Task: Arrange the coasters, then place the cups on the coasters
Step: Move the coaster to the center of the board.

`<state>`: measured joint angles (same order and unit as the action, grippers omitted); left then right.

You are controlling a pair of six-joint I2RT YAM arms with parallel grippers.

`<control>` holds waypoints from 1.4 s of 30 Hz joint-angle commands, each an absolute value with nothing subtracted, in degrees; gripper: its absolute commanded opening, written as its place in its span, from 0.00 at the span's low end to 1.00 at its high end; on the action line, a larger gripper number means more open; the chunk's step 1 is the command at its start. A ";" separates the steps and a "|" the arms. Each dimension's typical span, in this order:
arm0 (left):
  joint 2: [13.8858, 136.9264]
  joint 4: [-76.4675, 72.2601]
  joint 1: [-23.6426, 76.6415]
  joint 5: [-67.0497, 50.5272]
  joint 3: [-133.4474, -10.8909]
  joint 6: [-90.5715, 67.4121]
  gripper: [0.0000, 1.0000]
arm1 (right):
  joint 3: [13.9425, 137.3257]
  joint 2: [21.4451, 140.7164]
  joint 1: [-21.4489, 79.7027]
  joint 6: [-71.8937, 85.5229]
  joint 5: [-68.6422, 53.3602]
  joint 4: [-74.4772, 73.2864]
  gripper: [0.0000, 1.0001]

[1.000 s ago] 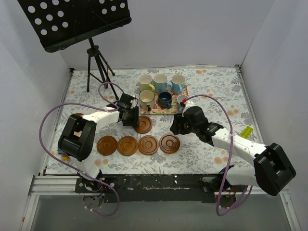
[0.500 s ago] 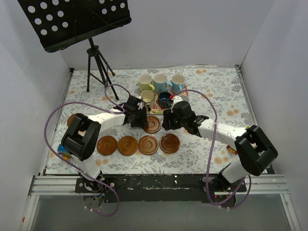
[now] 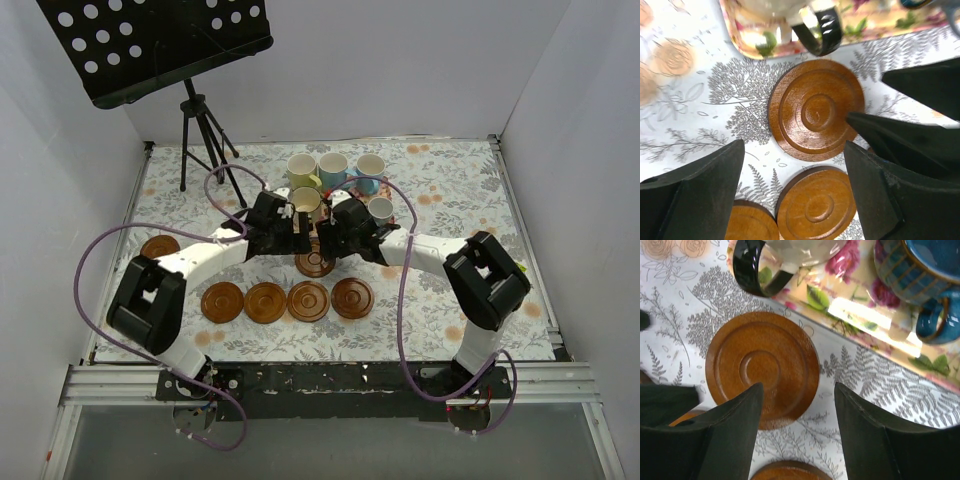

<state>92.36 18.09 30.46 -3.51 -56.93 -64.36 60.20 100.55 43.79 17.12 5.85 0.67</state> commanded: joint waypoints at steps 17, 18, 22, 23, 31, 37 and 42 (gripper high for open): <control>74.88 13.71 16.96 4.04 -50.28 -55.63 0.91 | 68.82 112.15 46.14 16.08 13.70 -4.48 0.49; 74.71 13.62 16.96 4.04 -50.01 -55.63 0.91 | 68.47 112.24 46.14 16.78 14.49 -4.83 0.47; 73.92 13.45 16.79 4.66 -49.48 -55.37 0.91 | 66.36 111.19 46.06 18.02 18.45 -5.89 0.42; 73.74 13.36 16.79 4.83 -49.40 -55.28 0.92 | 65.66 110.83 45.79 18.19 18.98 -6.24 0.42; 72.86 13.45 16.70 5.10 -49.31 -55.02 0.92 | 58.63 104.42 42.63 19.51 21.62 -7.47 0.41; 72.33 13.45 16.79 5.01 -49.04 -55.02 0.93 | 53.18 100.38 39.91 20.83 22.67 -9.23 0.40; 71.90 13.45 16.79 4.92 -48.87 -55.11 0.93 | 49.05 96.60 36.13 22.15 23.11 -10.11 0.40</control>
